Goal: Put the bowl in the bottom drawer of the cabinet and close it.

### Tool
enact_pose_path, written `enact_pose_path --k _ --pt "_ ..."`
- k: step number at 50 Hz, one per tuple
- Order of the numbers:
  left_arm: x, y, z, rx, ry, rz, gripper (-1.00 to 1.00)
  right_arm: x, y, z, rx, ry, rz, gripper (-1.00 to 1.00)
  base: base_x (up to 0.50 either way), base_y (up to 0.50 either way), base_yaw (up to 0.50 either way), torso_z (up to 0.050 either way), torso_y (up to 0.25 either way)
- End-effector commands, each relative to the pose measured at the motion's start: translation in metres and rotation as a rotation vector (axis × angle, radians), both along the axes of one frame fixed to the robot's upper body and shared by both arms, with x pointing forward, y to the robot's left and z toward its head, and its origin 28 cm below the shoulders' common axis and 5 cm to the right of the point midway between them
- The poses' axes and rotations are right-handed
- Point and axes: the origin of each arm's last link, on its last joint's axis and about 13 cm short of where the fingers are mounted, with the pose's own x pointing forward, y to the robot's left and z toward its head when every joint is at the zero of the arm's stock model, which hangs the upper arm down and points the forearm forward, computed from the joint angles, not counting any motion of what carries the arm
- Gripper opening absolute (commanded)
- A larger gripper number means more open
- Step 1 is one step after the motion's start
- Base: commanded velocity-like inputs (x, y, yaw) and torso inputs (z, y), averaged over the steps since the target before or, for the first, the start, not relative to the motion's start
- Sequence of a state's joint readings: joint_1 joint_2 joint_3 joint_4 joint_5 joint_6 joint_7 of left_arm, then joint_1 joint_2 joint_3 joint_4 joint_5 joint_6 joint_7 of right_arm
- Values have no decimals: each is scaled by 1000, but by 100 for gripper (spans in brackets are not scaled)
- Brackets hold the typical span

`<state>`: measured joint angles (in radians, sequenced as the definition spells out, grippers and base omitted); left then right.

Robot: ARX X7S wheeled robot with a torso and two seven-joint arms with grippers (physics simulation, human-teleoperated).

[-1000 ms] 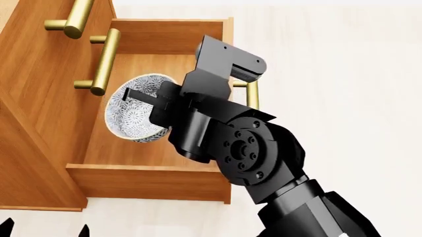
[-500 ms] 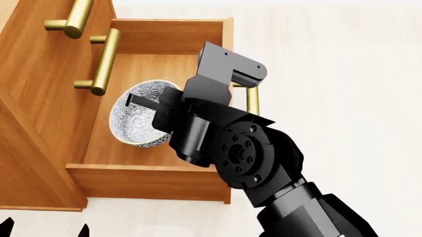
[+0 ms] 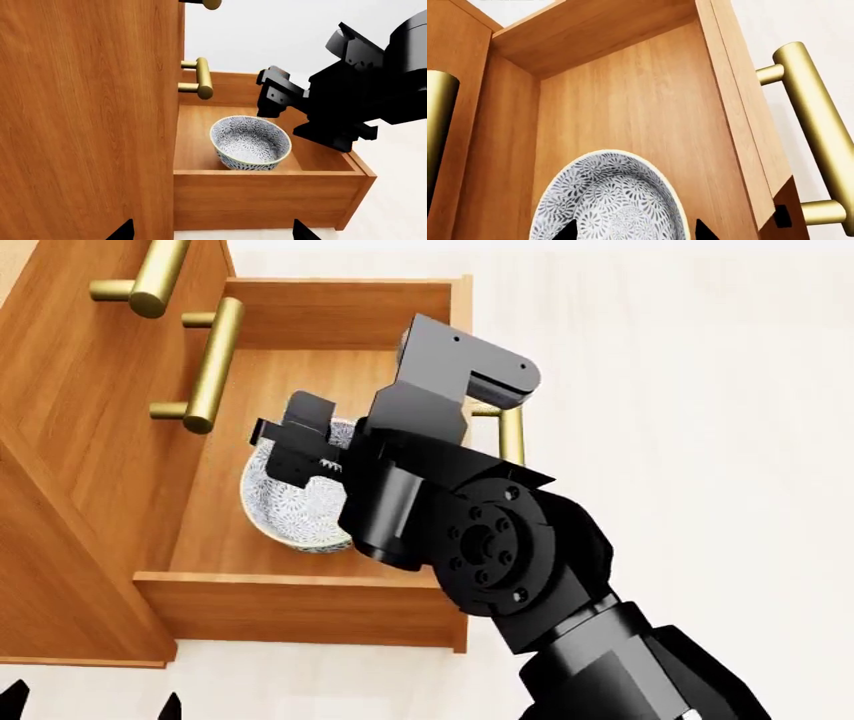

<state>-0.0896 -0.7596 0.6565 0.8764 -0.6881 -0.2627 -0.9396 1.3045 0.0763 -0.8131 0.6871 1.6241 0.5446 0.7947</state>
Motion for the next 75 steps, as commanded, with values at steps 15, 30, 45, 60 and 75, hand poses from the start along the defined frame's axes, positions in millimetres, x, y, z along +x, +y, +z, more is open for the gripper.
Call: enact_pose_path --k 15,30,45,60,75 --pt "0 -1 0 -2 -2 -2 100 -2 0 7 7 -18 16 100 0 0 0 0 0" --pt "-1 -2 0 -1 1 -5 100 -5 -3 13 6 -33 11 100 0 0 0 0 0" --pt "-1 -2 2 -3 -3 -7 100 -5 -8 28 5 -62 1 100 0 0 0 0 0" --pt "-1 -2 2 -3 -6 -8 100 -10 -16 50 -2 -124 -1 100 0 0 0 0 0" --pt "-2 0 2 -2 -10 0 100 -29 -41 78 58 -235 -14 100 0 0 0 0 0"
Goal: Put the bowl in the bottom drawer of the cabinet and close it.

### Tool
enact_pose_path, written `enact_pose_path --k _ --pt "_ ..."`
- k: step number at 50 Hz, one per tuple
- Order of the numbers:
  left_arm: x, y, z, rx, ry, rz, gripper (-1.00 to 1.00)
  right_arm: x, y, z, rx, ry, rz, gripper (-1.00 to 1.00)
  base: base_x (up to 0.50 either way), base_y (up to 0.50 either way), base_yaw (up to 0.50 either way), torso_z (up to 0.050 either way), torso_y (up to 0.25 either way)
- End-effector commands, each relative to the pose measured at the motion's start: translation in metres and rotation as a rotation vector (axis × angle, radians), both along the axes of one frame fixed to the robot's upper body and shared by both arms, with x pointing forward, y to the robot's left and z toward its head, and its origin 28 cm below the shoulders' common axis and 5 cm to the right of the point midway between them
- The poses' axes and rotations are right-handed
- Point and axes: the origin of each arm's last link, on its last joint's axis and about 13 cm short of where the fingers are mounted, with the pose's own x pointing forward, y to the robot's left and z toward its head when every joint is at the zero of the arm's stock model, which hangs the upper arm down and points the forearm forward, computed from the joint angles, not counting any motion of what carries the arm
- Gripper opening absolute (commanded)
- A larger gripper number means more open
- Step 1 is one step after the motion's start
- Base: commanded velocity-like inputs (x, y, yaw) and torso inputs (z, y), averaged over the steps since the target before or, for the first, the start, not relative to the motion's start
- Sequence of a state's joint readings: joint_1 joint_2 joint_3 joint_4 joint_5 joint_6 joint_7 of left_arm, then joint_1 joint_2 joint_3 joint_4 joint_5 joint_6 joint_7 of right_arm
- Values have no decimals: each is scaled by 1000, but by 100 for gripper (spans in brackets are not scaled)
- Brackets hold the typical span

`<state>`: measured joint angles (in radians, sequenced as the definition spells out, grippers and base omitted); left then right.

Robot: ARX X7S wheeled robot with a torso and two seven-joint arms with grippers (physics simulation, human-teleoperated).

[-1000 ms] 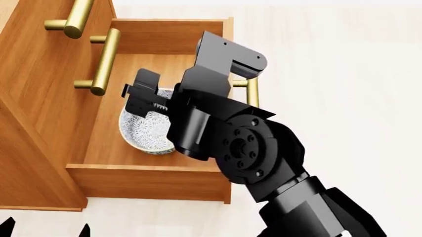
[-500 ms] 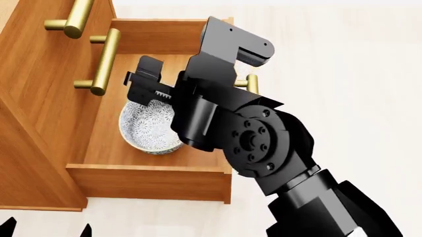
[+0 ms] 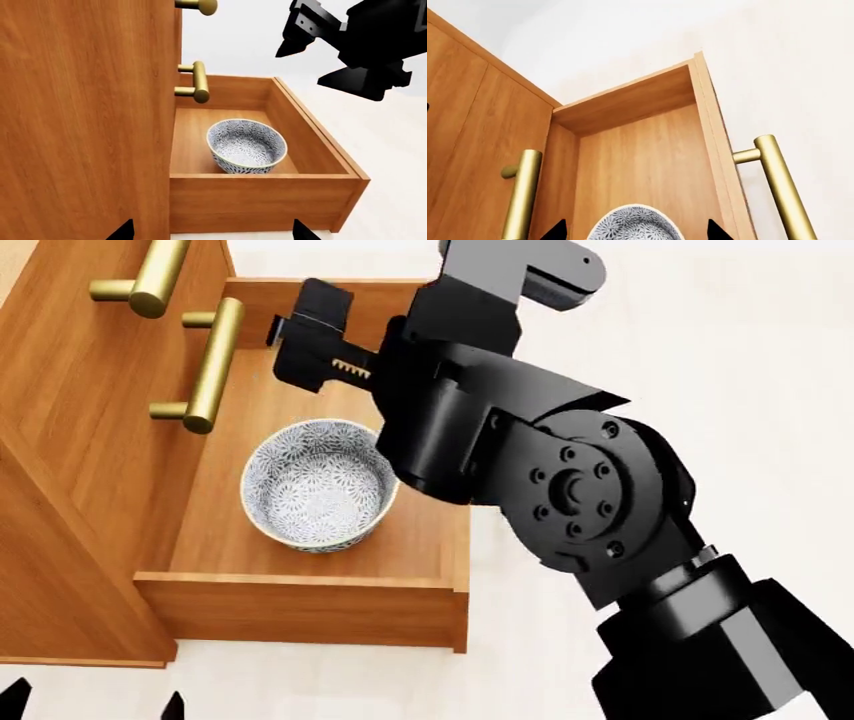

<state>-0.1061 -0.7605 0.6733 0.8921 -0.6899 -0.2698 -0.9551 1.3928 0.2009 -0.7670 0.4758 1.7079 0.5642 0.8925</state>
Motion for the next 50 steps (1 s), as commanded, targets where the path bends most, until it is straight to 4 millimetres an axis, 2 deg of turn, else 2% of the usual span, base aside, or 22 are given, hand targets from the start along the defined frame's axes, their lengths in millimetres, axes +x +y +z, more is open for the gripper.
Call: enact_pose_path --k 1,5,9,16,17,22,24,25,28,33,36,37,40,41,42,43,47,50 --pt "0 2 0 -1 -2 8 100 -15 -18 18 27 -88 0 100 0 0 0 0 0" --pt "-1 2 1 -2 -5 10 100 -26 -31 20 93 -167 -15 100 0 0 0 0 0" --pt "0 2 -1 -1 -4 8 100 -38 -35 16 75 -229 -23 100 0 0 0 0 0" --pt "-1 0 1 0 -9 -1 100 -58 -37 1 -173 -488 -146 100 0 0 0 0 0" --pt "-1 0 1 1 -10 -1 100 -64 -39 -4 -208 -527 -224 100 0 0 0 0 0" --pt "-1 0 1 4 -9 -2 100 -74 -50 -27 -215 -498 -217 100 0 0 0 0 0" --pt "-1 0 0 4 -9 -2 100 -80 -51 -33 -67 -428 -118 100 0 0 0 0 0" --pt "-1 0 2 3 -9 -3 100 -85 -51 -36 -125 -491 -150 100 0 0 0 0 0" --pt "-1 0 0 3 -10 -1 100 -91 -53 -44 -168 -521 -184 100 0 0 0 0 0" --pt "-2 -1 1 3 -11 -5 100 -98 -57 -75 -395 -574 -271 100 0 0 0 0 0" --pt "-3 -1 2 2 -14 -5 100 -103 -57 -91 -432 -589 -232 100 0 0 0 0 0" --pt "-2 0 2 3 -14 -4 100 -105 -58 -101 -543 -582 -279 100 0 0 0 0 0" --pt "-2 0 1 1 -14 -4 100 -106 -58 -116 -566 -581 -289 100 0 0 0 0 0" --pt "-2 -1 1 1 -11 -5 100 -107 -56 -129 -577 -592 -288 100 0 0 0 0 0" --pt "-2 -1 1 1 -12 -5 100 -107 -55 -133 -537 -582 -271 100 0 0 0 0 0" --pt "-2 0 2 1 -14 -6 100 -107 -56 -143 -601 -582 -286 100 0 0 0 0 0" --pt "-2 0 1 2 -11 -3 100 -109 -56 -152 -585 -589 -285 100 0 0 0 0 0" --pt "-2 -1 1 3 -13 -6 100 -114 -55 -159 -646 -616 -301 100 0 0 0 0 0"
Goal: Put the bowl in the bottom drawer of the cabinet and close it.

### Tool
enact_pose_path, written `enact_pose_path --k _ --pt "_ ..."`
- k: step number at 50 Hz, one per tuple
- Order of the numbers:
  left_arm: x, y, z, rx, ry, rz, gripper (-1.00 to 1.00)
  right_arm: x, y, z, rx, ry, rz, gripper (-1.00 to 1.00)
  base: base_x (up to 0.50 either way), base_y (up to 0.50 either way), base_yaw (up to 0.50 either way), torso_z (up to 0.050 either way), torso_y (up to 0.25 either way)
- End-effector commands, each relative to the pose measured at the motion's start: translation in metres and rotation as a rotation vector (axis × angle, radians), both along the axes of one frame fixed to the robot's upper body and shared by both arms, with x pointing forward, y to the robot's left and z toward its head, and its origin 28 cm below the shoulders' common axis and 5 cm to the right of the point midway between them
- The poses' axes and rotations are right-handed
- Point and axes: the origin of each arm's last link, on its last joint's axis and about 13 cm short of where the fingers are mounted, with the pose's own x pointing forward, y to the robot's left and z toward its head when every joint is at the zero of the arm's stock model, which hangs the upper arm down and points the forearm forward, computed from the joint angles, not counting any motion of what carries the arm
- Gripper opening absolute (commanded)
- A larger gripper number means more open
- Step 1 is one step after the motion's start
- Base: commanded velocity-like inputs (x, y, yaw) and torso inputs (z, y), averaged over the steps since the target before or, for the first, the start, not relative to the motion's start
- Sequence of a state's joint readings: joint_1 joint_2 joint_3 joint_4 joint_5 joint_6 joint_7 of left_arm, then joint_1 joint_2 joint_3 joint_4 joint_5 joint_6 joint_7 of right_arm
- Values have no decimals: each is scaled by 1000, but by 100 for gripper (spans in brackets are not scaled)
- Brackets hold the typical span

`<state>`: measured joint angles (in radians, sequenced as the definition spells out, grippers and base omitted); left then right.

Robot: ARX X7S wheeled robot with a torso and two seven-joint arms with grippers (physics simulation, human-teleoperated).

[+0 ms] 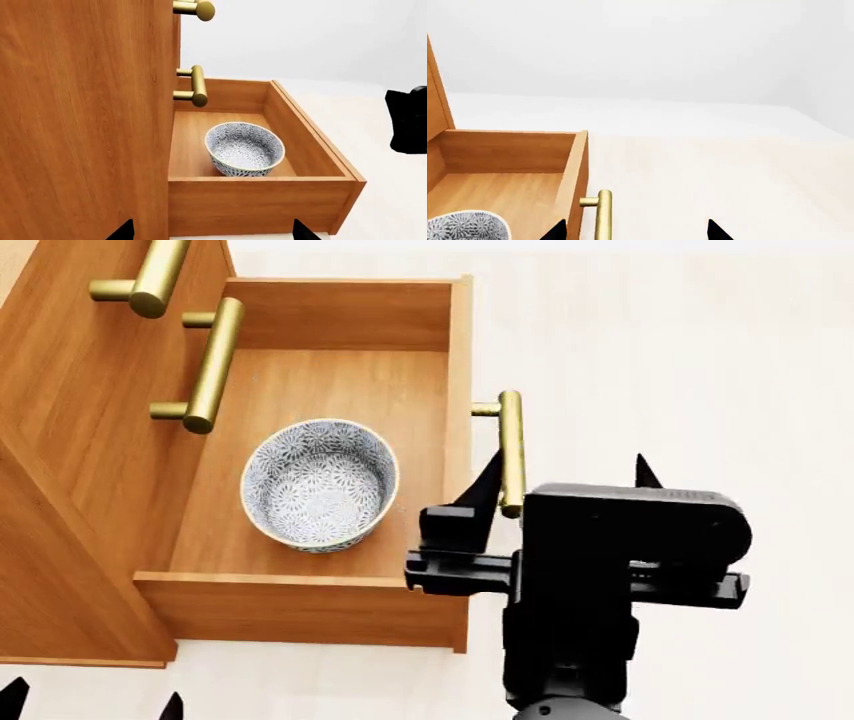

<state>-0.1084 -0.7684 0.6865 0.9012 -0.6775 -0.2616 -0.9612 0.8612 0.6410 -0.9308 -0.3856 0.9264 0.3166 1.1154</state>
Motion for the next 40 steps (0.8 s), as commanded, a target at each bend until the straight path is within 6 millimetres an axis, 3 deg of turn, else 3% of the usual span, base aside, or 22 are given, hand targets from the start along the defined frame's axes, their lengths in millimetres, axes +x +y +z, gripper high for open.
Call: enact_pose_path --k 1,9,23,40 --pt "0 -1 0 2 0 -3 100 -18 -1 -43 -133 -45 -51 100 0 0 0 0 0" --pt "0 0 -1 2 -1 -3 100 -21 -3 -60 -114 -34 -69 100 0 0 0 0 0" --pt "1 -2 -3 4 3 -8 100 -30 -9 -64 -76 -30 -95 100 0 0 0 0 0" --pt "0 -4 -2 5 0 -11 100 -35 -11 -85 -64 14 -116 100 0 0 0 0 0"
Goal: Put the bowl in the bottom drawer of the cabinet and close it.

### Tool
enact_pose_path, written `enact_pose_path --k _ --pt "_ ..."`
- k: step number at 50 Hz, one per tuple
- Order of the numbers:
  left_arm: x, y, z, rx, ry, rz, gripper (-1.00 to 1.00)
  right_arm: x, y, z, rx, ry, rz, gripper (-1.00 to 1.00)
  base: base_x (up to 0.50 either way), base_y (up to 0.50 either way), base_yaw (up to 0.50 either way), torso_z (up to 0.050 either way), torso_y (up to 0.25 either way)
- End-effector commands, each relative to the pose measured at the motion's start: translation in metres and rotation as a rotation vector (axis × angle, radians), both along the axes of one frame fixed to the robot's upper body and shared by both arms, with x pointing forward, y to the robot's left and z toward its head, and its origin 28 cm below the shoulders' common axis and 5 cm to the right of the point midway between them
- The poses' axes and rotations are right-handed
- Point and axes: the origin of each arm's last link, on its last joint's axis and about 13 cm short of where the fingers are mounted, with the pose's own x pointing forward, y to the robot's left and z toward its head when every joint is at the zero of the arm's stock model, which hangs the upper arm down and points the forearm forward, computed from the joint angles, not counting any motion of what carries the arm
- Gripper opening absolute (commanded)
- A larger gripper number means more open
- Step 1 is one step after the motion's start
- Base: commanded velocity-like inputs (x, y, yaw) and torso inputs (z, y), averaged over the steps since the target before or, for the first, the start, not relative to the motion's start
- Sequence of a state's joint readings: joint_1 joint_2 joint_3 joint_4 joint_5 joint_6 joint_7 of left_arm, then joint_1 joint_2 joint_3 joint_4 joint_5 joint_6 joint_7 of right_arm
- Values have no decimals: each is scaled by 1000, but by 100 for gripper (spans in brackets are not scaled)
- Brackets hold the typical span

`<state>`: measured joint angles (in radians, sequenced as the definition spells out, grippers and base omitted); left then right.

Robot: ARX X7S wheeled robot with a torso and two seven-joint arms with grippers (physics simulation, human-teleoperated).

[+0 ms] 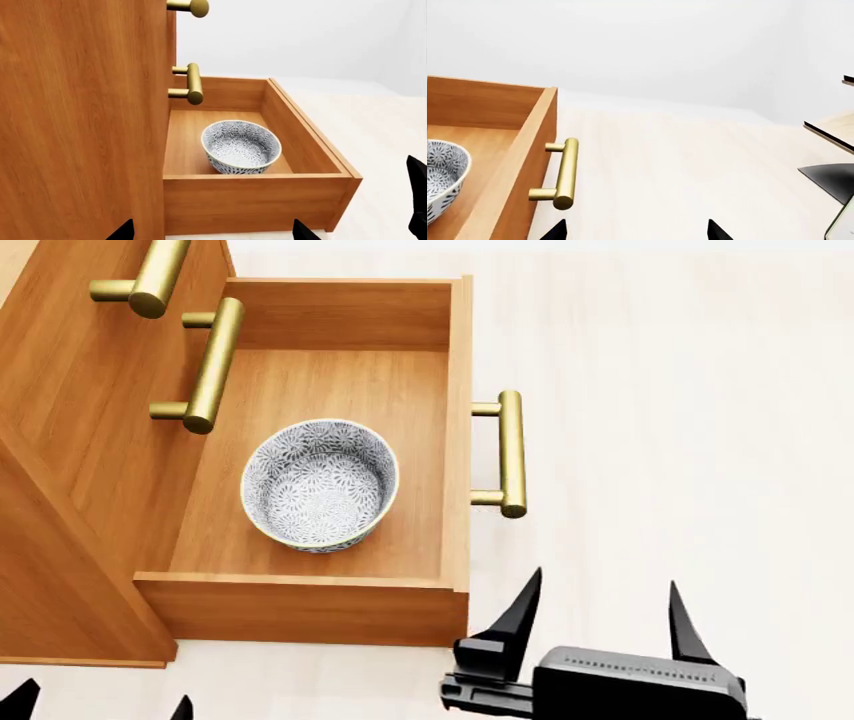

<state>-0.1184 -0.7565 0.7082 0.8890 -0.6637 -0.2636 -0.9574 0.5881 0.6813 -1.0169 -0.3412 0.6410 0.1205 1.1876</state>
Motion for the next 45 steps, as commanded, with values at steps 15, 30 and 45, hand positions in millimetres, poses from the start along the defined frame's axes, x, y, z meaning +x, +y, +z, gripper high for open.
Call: enact_pose_path --k 15,30,45 --pt "0 -2 -1 2 -2 -8 100 -5 3 -21 1 37 -1 100 0 0 0 0 0" --pt "-1 -2 1 1 -4 -7 100 2 7 -22 -17 43 11 100 0 0 0 0 0" --pt "-1 -1 1 0 -9 -7 100 41 4 -23 -63 81 1 100 0 0 0 0 0"
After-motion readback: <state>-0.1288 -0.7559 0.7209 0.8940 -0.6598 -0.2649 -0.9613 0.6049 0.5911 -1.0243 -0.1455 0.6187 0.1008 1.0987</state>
